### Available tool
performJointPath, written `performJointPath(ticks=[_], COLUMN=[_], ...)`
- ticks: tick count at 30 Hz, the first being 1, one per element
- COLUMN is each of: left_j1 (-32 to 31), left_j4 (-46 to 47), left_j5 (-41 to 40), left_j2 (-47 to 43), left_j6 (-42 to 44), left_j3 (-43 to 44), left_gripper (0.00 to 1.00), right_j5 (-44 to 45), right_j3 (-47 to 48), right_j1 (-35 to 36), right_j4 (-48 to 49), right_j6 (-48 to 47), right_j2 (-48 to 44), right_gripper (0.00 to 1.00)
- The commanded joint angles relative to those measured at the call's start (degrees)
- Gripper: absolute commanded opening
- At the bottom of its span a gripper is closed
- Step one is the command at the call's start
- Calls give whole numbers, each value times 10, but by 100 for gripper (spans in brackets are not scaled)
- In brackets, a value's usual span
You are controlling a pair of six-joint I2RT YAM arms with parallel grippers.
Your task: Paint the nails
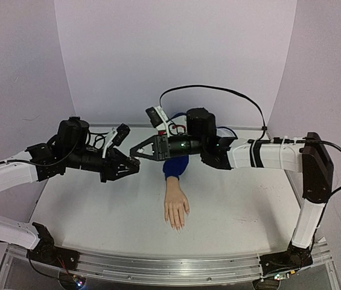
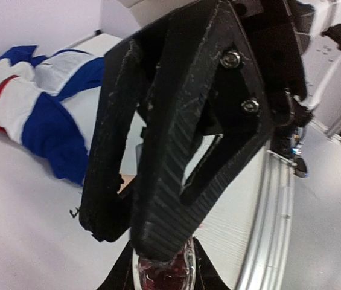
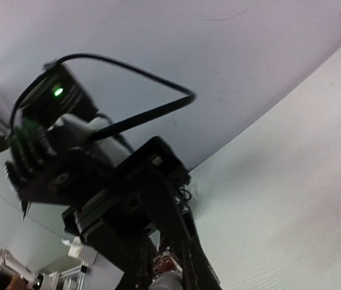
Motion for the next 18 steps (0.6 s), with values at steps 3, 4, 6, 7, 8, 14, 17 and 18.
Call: performJointPath(ticks=[3,4,6,7,8,14,17,18], left_j1=[0,0,1,1,0,-1,-2,-4], left_j4=[58,58,58,59,58,58,58,58], left_j5=[512,550,547,524,490,216,89,54], left_j2=[50,69,92,92,89,41,16,10], left_j6=[-27,-43,-63,-58,-48,8,26,29], left_j3=[91,102,110,107,101,63,33,26], left_gripper=[0,0,0,0,0,0,0,0], right_j5=[-327,-335,-314,-297,-282,-170,-105,-75], right_j3=[-68,-82,-107,-115,-119,-121,-114,-112], right_j1=[4,4,4,2,1,-5,-12,-16], right_j4=[155,155,151,148,147,98,49,29], right_j6=[-57,-69,-90,-94,-95,-102,-114,-120], right_j2=[-62,-71,-86,-90,-93,-103,-113,-119], right_gripper=[0,0,0,0,0,30,47,56])
